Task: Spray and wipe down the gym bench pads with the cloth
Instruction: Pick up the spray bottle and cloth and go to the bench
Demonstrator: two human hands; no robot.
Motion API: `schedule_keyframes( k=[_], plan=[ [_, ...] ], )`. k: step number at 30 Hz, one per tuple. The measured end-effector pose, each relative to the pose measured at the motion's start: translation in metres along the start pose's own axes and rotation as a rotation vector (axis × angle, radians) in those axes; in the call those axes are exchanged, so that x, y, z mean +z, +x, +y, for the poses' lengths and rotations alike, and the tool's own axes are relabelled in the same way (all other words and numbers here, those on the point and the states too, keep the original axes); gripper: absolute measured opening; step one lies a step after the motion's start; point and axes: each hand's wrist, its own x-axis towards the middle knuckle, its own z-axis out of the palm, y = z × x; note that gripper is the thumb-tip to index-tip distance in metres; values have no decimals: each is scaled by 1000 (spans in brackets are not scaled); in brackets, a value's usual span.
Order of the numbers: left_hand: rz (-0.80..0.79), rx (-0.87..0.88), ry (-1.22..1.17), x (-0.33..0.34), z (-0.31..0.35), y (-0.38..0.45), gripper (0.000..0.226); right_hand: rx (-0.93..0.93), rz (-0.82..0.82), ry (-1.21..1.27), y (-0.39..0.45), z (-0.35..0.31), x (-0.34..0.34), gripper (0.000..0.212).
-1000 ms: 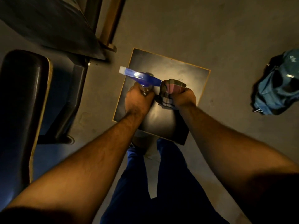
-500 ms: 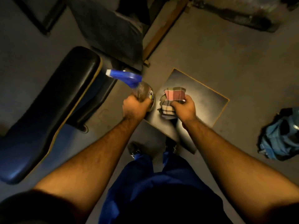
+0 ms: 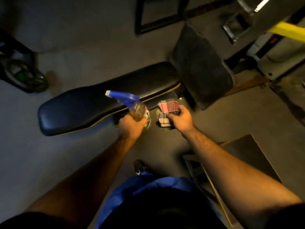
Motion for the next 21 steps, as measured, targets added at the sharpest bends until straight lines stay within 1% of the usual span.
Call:
schedule_keyframes(
  k=[2, 5, 7, 10, 12, 15, 17, 20, 21],
  plan=[
    [17, -61, 6, -28, -16, 29, 35, 25, -68, 7, 13, -21, 39, 29],
    [-18, -129, -25, -62, -31, 67, 28, 61, -128, -5, 37, -39, 84, 32],
    [58, -143, -18, -73, -38, 90, 21, 68, -168, -30, 57, -50, 108, 34],
    [136, -180, 2, -79, -41, 128, 15, 102, -227, -58, 95, -70, 142, 40],
    [145, -223, -4, -80, -42, 159, 19, 135, -283, -71, 128, -80, 163, 44],
    [111, -243, -31, -79, -47, 211, 27, 152, -380, -131, 185, -87, 193, 37],
    [126, -280, -53, -75, -49, 246, 27, 170, -441, -143, 221, -92, 211, 33],
    [151, -344, -21, -67, -50, 297, 27, 269, -581, -40, 270, -102, 236, 36],
    [158, -356, -2, -64, -49, 312, 27, 288, -603, -29, 283, -104, 245, 37]
  ],
)
